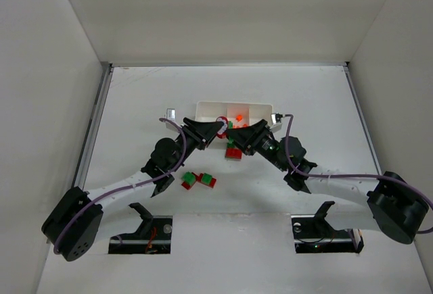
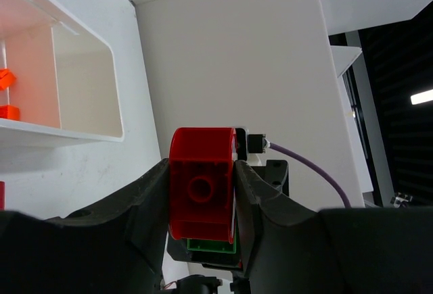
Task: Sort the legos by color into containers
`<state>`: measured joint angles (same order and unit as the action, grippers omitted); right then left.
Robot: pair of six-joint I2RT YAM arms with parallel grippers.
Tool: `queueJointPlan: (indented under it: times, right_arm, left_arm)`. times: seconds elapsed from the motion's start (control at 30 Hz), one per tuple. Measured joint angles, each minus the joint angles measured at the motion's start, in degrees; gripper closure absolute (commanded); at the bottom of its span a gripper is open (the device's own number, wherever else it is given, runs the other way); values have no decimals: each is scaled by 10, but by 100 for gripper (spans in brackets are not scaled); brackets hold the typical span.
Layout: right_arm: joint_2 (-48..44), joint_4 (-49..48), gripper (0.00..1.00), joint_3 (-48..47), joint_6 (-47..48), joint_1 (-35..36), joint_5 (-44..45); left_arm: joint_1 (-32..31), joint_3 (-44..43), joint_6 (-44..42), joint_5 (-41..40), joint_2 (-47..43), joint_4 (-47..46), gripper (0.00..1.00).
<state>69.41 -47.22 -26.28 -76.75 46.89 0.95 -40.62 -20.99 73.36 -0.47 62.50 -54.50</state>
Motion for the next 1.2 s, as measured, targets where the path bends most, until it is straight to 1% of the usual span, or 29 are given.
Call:
queueJointPlan:
  times: [0.17, 0.27, 0.37, 0.43, 0.53, 0.6, 0.73, 0.83, 0.9, 1.07, 1.2]
  right_arm:
    - [0, 0, 42, 2, 5, 0, -1]
    - [-1, -1, 46, 4, 7, 0, -1]
    - [-2, -5, 53, 12, 9, 0, -1]
    - [-2, -8, 54, 16, 9, 0, -3]
    - [-2, -9, 58, 17, 10, 0, -6]
    - [-2, -9, 57, 17, 10, 0, -8]
    - [2, -13, 50, 17, 10, 0, -17]
    - [18, -25, 51, 16, 10, 0, -30]
    - [31, -39, 57, 15, 8, 0, -35]
    - [46, -59, 69, 12, 0, 0, -39]
    - [46, -59, 73, 12, 0, 0, -39]
  left_arm:
    - [6, 0, 0, 0, 0, 0, 79]
    - [11, 2, 6, 3, 0, 0, 80]
    - [23, 9, 16, 9, -1, 0, 80]
    - [29, 14, 22, 14, -1, -1, 81]
    - [34, 19, 30, 18, -1, -1, 81]
    - [36, 19, 32, 20, -1, -1, 81]
    - [36, 19, 33, 21, -1, -1, 81]
    - [36, 19, 33, 21, -1, -1, 81]
    - [36, 19, 33, 22, -1, 1, 81]
    - [40, 19, 33, 20, 0, 3, 81]
    - [40, 19, 32, 22, 0, 2, 83]
